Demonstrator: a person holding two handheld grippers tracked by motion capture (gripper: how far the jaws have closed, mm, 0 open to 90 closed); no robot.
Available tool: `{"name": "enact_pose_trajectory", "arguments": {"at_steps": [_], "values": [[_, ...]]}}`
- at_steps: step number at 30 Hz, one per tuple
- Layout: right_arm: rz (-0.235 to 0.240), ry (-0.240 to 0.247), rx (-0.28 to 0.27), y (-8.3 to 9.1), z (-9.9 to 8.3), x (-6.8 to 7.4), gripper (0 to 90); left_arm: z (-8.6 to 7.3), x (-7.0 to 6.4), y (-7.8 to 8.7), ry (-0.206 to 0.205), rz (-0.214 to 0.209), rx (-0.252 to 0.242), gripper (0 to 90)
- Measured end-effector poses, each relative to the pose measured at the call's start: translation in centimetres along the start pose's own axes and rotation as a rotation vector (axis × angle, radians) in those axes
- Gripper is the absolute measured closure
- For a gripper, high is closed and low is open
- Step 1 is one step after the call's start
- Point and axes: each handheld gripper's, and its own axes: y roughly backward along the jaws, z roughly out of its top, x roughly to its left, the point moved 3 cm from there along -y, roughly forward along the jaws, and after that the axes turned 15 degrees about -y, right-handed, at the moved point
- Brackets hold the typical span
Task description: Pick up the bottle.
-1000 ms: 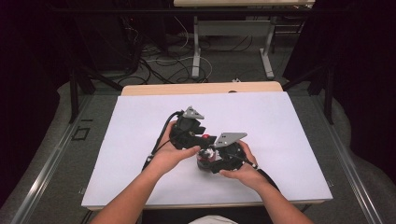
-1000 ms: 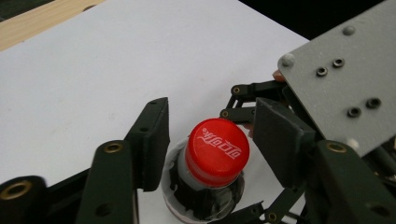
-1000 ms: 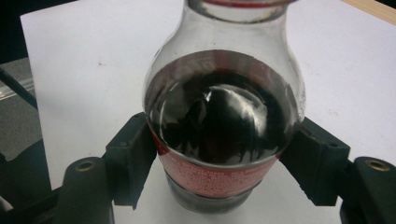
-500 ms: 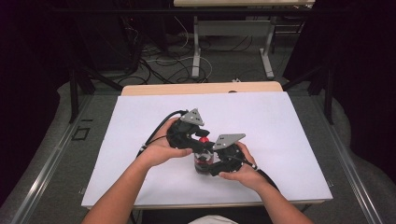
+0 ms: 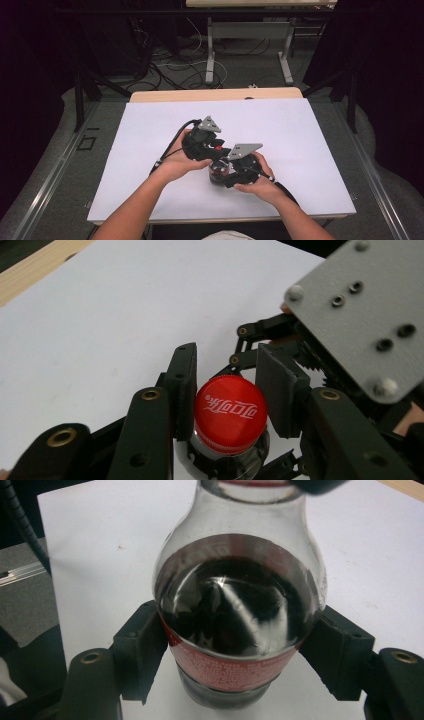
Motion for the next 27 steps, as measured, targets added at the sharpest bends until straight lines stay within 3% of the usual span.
{"name": "enact_pose_trajectory", "arguments": {"at_steps": [6,7,9,11,12,17,21,23,25,27], "values": [[-0.027,-0.020,-0.013,0.0,0.0,0.0,29.8,0.3,-0.7,-0.3,0.151,0.119,0.010,61.7],[-0.030,-0.019,-0.003,0.0,0.0,0.0,29.8,0.4,-0.7,-0.3,0.149,0.129,0.009,61.6],[-0.037,-0.019,-0.016,0.0,0.0,0.0,29.8,0.4,-0.7,-0.3,0.126,0.129,0.019,61.4],[-0.036,-0.017,-0.019,0.0,0.0,-0.1,29.8,0.4,-0.7,-0.3,0.112,0.113,-0.006,60.1],[-0.030,-0.011,-0.017,0.0,0.0,-0.2,29.7,0.3,-0.4,-0.1,0.079,0.098,0.000,56.2],[-0.024,-0.024,-0.024,0.0,0.0,-0.2,29.8,0.5,0.0,0.7,0.025,0.018,-0.058,46.3],[-0.009,-0.027,-0.021,0.1,0.0,-0.1,29.7,0.2,0.6,1.4,-0.086,-0.088,-0.045,44.4],[0.002,-0.025,-0.020,0.1,0.0,0.0,29.8,0.1,0.9,1.4,-0.179,-0.114,-0.027,44.5],[0.006,-0.018,-0.012,0.1,0.0,0.0,29.8,-0.1,1.0,1.2,-0.216,-0.111,-0.010,45.9],[0.006,-0.022,-0.015,0.1,0.0,0.1,29.7,-0.2,1.0,1.1,-0.239,-0.134,-0.006,48.0]]}}
